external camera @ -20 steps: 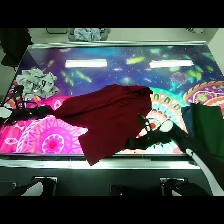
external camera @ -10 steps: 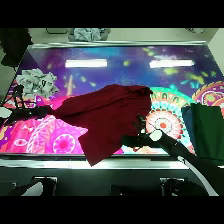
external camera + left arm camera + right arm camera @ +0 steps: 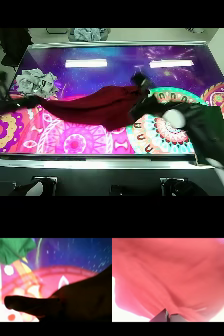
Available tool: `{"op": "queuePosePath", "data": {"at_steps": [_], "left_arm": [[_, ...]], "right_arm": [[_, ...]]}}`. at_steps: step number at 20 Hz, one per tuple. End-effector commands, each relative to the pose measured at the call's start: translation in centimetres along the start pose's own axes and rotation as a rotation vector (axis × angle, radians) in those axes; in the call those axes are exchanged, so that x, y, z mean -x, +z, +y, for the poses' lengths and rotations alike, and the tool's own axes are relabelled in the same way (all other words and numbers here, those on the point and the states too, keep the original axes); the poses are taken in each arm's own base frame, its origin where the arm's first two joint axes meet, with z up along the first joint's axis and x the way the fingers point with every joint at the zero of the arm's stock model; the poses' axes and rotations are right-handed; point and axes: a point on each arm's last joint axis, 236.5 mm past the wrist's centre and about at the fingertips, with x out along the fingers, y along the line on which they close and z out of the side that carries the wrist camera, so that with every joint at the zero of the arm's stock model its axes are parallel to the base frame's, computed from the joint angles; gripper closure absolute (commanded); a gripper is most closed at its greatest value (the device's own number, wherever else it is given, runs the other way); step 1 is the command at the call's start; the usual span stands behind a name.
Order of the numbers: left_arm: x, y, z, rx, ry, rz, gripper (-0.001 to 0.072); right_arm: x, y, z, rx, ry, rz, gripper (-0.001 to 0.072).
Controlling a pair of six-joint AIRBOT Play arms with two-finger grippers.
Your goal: Fold the shirts.
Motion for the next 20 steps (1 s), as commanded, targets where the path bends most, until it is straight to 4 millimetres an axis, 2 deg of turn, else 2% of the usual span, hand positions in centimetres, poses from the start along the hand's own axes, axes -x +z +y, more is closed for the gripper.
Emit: {"op": "queuePosePath", "data": {"at_steps": [1,2,3,4,5,6,7,9,10,12,14,16,17,18,20], "left_arm": [[11.1,9.9,-4.3,0.009,-0.027,-0.333,0.0676],[16.3,12.8,-6.3,-0.002,-0.045,-0.463,0.0676],[21.2,14.9,-8.1,-0.030,-0.058,-0.587,0.0677],[26.4,16.6,-9.8,-0.053,-0.072,-0.716,0.0677],[30.6,17.5,-11.3,-0.067,-0.087,-0.818,0.0677],[34.5,17.9,-12.6,-0.081,-0.104,-0.905,0.0677],[37.3,17.9,-13.7,-0.090,-0.120,-0.959,0.0677],[40.8,17.5,-15.1,-0.104,-0.143,-1.017,0.0677],[41.8,17.2,-15.6,-0.115,-0.146,-1.032,0.0677],[42.0,16.8,-15.8,-0.123,-0.147,-1.022,0.0677],[39.2,16.2,-15.3,-0.125,-0.132,-0.917,0.0677],[34.5,15.8,-13.9,-0.122,-0.104,-0.762,0.0677],[31.4,15.7,-13.0,-0.125,-0.092,-0.670,0.0677],[28.1,15.5,-11.9,-0.128,-0.082,-0.577,0.0677],[20.5,14.3,-9.5,-0.128,-0.072,-0.360,0.0677]], "right_arm": [[23.0,10.7,-14.0,0.197,-0.658,-0.303,0.0674],[29.4,12.3,-14.6,0.164,-0.721,-0.426,0.0674],[34.6,12.9,-14.7,0.128,-0.757,-0.521,0.0674],[38.1,12.7,-14.6,0.097,-0.772,-0.581,0.0674],[40.6,12.0,-14.5,0.067,-0.780,-0.612,0.0674],[42.0,11.0,-14.4,0.039,-0.781,-0.621,0.0674],[42.6,10.0,-14.4,0.017,-0.777,-0.611,0.0674],[42.1,7.9,-14.4,-0.015,-0.763,-0.535,0.0674],[41.5,7.1,-14.5,-0.018,-0.756,-0.491,0.0674],[40.3,6.1,-14.6,-0.014,-0.748,-0.418,0.0674],[38.6,5.5,-15.1,-0.058,-0.743,-0.355,0.0674],[35.0,3.5,-15.8,-0.102,-0.741,-0.176,0.0674],[32.5,2.2,-16.2,-0.110,-0.743,-0.047,0.0673],[29.7,1.7,-16.3,-0.089,-0.726,0.060,0.0673],[22.3,2.2,-16.2,0.001,-0.675,0.205,0.0674]]}}
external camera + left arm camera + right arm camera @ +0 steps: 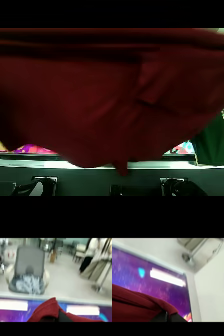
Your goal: Fold the shirts.
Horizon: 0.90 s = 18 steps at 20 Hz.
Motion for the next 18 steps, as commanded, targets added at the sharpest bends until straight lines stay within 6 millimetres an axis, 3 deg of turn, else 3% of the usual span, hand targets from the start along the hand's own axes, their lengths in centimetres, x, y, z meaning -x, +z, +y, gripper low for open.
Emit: {"op": "queuePosePath", "data": {"at_steps": [1,3,6,8,11,13,15,16,17,18], "left_arm": [[-7.7,-10.4,4.3,0.009,0.000,0.379,0.0677],[-12.4,-18.3,7.5,0.075,0.009,0.577,0.0676],[-17.6,-30.4,11.3,0.205,0.030,0.824,0.0676],[-20.3,-36.8,12.3,0.252,0.027,0.931,0.0676],[-21.9,-43.8,11.2,0.246,-0.044,1.058,0.0676],[-22.1,-46.3,10.3,0.252,-0.063,1.109,0.0675],[-22.1,-47.0,9.7,0.248,-0.073,1.126,0.0671],[-22.1,-46.6,9.7,0.249,-0.074,1.126,0.0590],[-21.7,-45.8,9.8,0.283,-0.067,1.143,0.0356],[-20.8,-44.3,9.9,0.350,-0.047,1.176,0.0166]], "right_arm": [[-9.1,-2.2,7.1,0.158,0.067,0.237,0.0674],[-17.2,-3.8,12.9,0.062,0.232,0.301,0.0673],[-27.9,-5.2,18.0,-0.228,0.430,0.277,0.0672],[-32.5,-5.9,20.7,-0.421,0.524,0.259,0.0672],[-36.2,-8.5,25.9,-0.527,0.617,0.325,0.0672],[-37.5,-10.9,29.1,-0.518,0.653,0.394,0.0673],[-37.9,-12.9,31.0,-0.499,0.676,0.453,0.0672],[-37.9,-13.2,31.2,-0.496,0.679,0.461,0.0662],[-37.7,-12.8,30.5,-0.491,0.677,0.449,0.0551],[-37.0,-12.2,29.0,-0.471,0.678,0.436,0.0297]]}}
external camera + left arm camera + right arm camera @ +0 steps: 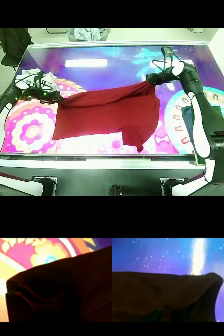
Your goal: Fold the shirts.
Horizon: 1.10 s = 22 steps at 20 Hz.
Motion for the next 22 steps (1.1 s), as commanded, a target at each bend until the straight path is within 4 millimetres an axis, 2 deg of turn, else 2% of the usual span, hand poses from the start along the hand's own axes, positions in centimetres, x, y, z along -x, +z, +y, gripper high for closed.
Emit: {"op": "queuePosePath", "data": {"at_steps": [1,2,3,4,5,7,9,11,14,22], "left_arm": [[2.6,-1.2,-0.3,0.088,-0.038,0.103,0.0165],[4.6,-1.3,0.3,0.089,-0.030,0.101,0.0166],[6.2,-1.3,1.6,0.099,0.001,0.084,0.0171],[7.7,-1.8,3.3,0.127,0.040,0.076,0.0178],[8.5,-3.2,4.9,0.178,0.071,0.089,0.0205],[8.3,-8.0,6.8,0.265,0.071,0.169,0.0206],[6.9,-13.5,7.6,0.326,0.045,0.267,0.0207],[5.6,-16.9,7.8,0.345,0.027,0.310,0.0207],[3.6,-19.0,7.4,0.360,-0.006,0.328,0.0207],[1.4,-21.0,5.5,0.342,-0.037,0.375,0.0227]], "right_arm": [[2.3,0.0,-1.0,0.051,0.020,0.017,0.0074],[4.4,-0.5,-2.1,0.109,0.007,0.042,0.0062],[6.5,-1.7,-4.1,0.137,-0.023,0.097,0.0066],[8.7,-4.1,-6.2,0.115,-0.041,0.191,0.0115],[10.3,-6.7,-8.0,0.093,-0.041,0.291,0.0160],[12.2,-11.6,-9.5,0.074,0.015,0.466,0.0175],[13.1,-16.0,-9.1,0.095,0.098,0.616,0.0174],[13.3,-18.7,-8.5,0.089,0.142,0.713,0.0168],[12.2,-19.6,-7.3,0.062,0.193,0.701,0.0154],[11.8,-20.3,-7.3,0.049,0.190,0.702,0.0155]]}}
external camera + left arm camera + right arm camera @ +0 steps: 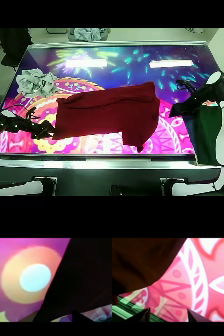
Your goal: Fold the shirts.
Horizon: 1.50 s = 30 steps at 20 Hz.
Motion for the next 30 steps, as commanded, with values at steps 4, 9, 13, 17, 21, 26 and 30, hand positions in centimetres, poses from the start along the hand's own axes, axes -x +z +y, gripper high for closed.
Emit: {"op": "queuePosePath", "data": {"at_steps": [4,9,13,17,21,26,30], "left_arm": [[-2.3,-1.2,-0.3,-0.027,0.027,0.034,0.0338],[-2.0,-0.5,-0.4,-0.027,0.033,0.005,0.0674],[-1.3,-0.4,-0.8,-0.044,0.034,-0.017,0.0675],[-0.4,-0.2,-1.3,-0.065,0.037,-0.050,0.0675],[-0.3,0.0,-1.3,-0.100,0.040,-0.056,0.0675],[7.6,5.2,-4.9,-0.230,0.062,-0.278,0.0680],[33.5,8.4,-18.4,-0.463,0.075,-1.049,0.0679]], "right_arm": [[-2.8,-2.0,0.8,-0.036,0.010,-0.018,0.0153],[-7.1,-0.9,4.1,-0.106,0.157,-0.172,0.0140],[-10.3,0.9,3.9,-0.207,0.193,-0.319,0.0151],[-10.4,2.0,2.5,-0.229,0.144,-0.377,0.0161],[-11.6,2.0,2.3,-0.258,0.167,-0.357,0.0604],[-4.4,4.6,3.6,0.037,0.094,-0.452,0.0674],[22.1,7.9,7.5,0.365,-0.440,-0.926,0.0674]]}}
